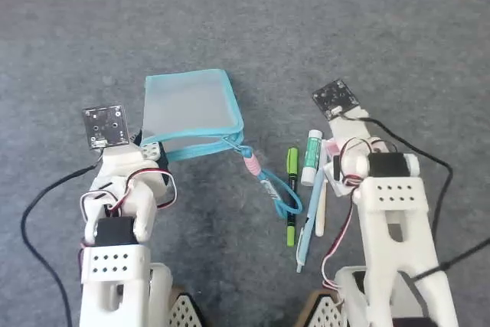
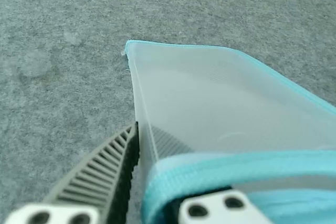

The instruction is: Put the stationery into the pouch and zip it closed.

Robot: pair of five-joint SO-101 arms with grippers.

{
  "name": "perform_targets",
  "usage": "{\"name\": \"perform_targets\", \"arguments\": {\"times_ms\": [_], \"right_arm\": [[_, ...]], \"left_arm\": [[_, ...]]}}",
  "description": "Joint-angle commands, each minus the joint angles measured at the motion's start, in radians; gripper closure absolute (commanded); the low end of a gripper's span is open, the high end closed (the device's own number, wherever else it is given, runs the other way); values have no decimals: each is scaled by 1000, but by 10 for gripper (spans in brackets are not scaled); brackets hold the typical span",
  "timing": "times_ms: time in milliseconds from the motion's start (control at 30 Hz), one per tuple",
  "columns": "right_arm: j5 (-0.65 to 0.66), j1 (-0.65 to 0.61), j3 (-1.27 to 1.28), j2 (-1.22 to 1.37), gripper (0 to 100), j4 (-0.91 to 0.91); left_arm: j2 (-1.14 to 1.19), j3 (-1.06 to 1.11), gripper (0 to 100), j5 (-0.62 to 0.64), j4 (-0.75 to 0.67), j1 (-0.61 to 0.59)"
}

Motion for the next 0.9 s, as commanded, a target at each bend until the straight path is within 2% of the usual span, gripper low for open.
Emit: {"name": "perform_targets", "arguments": {"times_ms": [0, 133, 200, 700, 867], "right_arm": [[5, 7, 26, 84, 985, -114], [-63, 7, 35, 232, 906, -193], [-52, 7, 26, 278, 869, -213], [-46, 7, 31, 317, 879, -205], [-44, 7, 31, 317, 877, -131]], "left_arm": [[2, -4, 988, 8, -31, -3], [2, -2, 988, 8, -34, -3], [2, -2, 988, 8, -35, -3], [2, -2, 988, -23, -32, -3], [2, -1, 988, -25, -32, -3]]}}
